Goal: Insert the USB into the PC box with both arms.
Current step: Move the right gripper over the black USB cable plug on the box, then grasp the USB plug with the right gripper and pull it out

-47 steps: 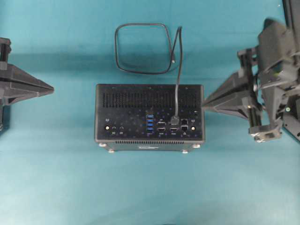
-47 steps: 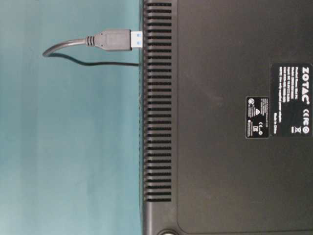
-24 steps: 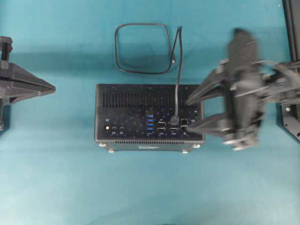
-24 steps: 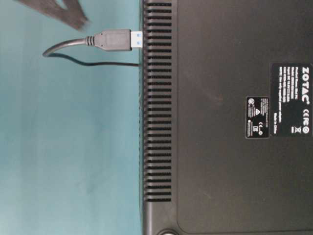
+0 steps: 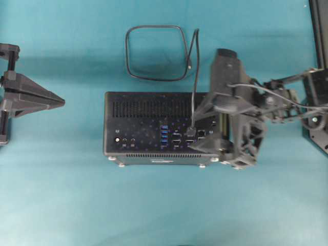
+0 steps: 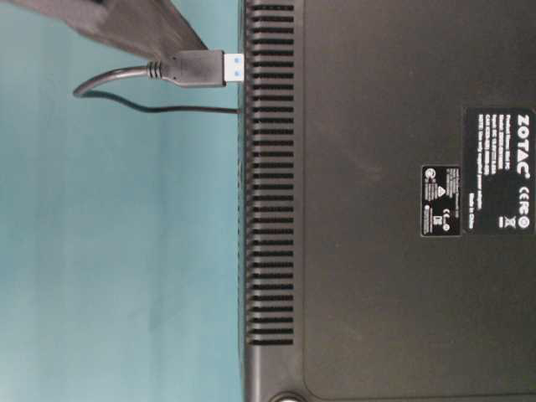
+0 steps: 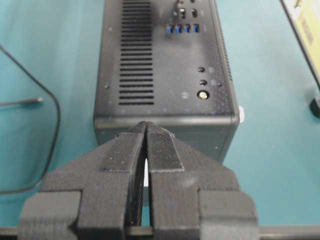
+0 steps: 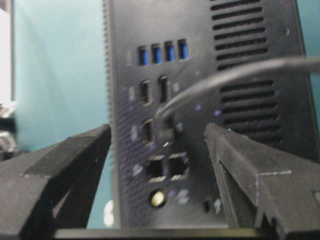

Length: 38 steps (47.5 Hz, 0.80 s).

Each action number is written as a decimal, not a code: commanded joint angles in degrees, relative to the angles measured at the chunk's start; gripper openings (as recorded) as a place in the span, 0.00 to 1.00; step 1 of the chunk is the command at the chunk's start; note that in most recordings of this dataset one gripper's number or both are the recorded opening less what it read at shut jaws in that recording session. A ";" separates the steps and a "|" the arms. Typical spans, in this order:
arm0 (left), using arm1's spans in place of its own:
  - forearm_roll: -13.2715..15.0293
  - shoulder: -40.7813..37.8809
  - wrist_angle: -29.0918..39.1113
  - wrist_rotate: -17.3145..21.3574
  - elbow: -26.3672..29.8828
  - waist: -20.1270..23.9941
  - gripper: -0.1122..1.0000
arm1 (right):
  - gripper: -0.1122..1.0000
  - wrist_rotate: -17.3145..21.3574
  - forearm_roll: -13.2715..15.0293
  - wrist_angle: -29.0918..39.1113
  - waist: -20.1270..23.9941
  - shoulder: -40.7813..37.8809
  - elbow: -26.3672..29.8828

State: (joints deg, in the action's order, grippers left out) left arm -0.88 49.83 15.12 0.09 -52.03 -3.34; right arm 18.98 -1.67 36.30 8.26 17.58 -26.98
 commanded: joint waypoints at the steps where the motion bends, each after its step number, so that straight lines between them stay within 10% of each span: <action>1: -0.09 -0.18 -0.18 0.00 1.41 -0.18 0.10 | 0.82 0.18 0.00 0.18 -0.09 -0.35 2.46; 38: -0.09 -0.26 -0.53 0.00 1.14 -0.26 0.10 | 0.46 -0.18 0.18 1.49 -0.18 -1.49 3.43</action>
State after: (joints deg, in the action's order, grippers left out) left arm -0.88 49.75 15.12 0.09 -52.03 -3.52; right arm 18.90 -1.58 38.23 8.17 15.64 -25.22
